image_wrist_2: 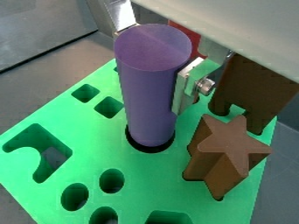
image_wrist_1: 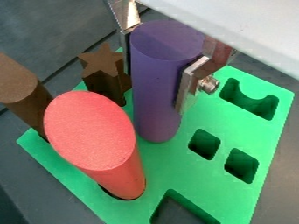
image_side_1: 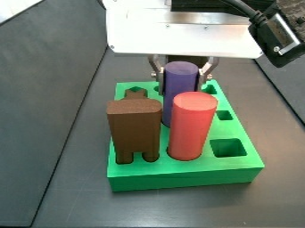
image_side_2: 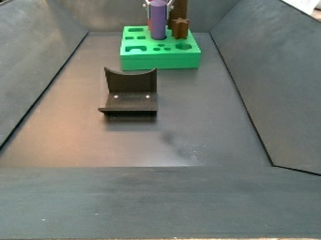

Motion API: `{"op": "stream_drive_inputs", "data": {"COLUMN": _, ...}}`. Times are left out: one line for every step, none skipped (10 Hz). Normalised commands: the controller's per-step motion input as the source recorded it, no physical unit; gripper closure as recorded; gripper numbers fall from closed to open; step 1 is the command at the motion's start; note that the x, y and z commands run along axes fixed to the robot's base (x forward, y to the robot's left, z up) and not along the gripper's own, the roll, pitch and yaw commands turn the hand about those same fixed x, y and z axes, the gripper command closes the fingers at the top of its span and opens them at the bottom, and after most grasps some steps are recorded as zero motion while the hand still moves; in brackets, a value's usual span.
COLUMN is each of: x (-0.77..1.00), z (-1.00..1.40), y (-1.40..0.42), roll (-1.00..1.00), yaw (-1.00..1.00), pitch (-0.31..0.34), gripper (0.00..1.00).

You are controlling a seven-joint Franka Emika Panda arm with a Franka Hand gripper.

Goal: Pick up the round object. Move up. Move to above the board. Insert the round object.
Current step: Insert the round object.

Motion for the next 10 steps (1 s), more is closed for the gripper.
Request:
{"op": "stream_drive_inputs", "data": {"x": 0.05, "z": -0.31, "y": 0.21, "roll": 0.21, "yaw": 0.02, "pitch": 0.0, "gripper": 1.0}}
{"op": "stream_drive_inputs", "data": {"x": 0.0, "z": -0.26, "y": 0.21, "roll": 0.19, "yaw": 0.0, "pitch": 0.01, "gripper": 1.0}}
{"op": "stream_drive_inputs", "data": {"x": 0.0, "z": -0.28, "y": 0.16, "roll": 0.19, "yaw": 0.0, "pitch": 0.0, "gripper": 1.0}}
{"op": "stream_drive_inputs", "data": {"x": -0.02, "z": -0.38, "y": 0.01, "roll": 0.24, "yaw": 0.0, "pitch": 0.0, "gripper": 1.0}}
{"op": "stream_drive_inputs", "data": {"x": -0.07, "z": -0.36, "y": 0.0, "roll": 0.27, "yaw": 0.0, "pitch": 0.0, "gripper": 1.0}}
{"op": "stream_drive_inputs", "data": {"x": -0.14, "z": -0.44, "y": -0.21, "roll": 0.41, "yaw": 0.0, "pitch": -0.043, "gripper": 1.0}}
{"op": "stream_drive_inputs", "data": {"x": -0.21, "z": -0.31, "y": -0.37, "roll": 0.5, "yaw": 0.17, "pitch": -0.057, "gripper": 1.0}}
{"op": "stream_drive_inputs", "data": {"x": 0.0, "z": -0.49, "y": -0.22, "roll": 0.39, "yaw": 0.0, "pitch": -0.103, "gripper": 1.0}}
{"op": "stream_drive_inputs", "data": {"x": 0.0, "z": 0.0, "y": 0.0, "roll": 0.0, "yaw": 0.0, "pitch": -0.019, "gripper": 1.0}}
{"op": "stream_drive_inputs", "data": {"x": 0.0, "z": 0.0, "y": 0.0, "roll": 0.0, "yaw": 0.0, "pitch": 0.0, "gripper": 1.0}}
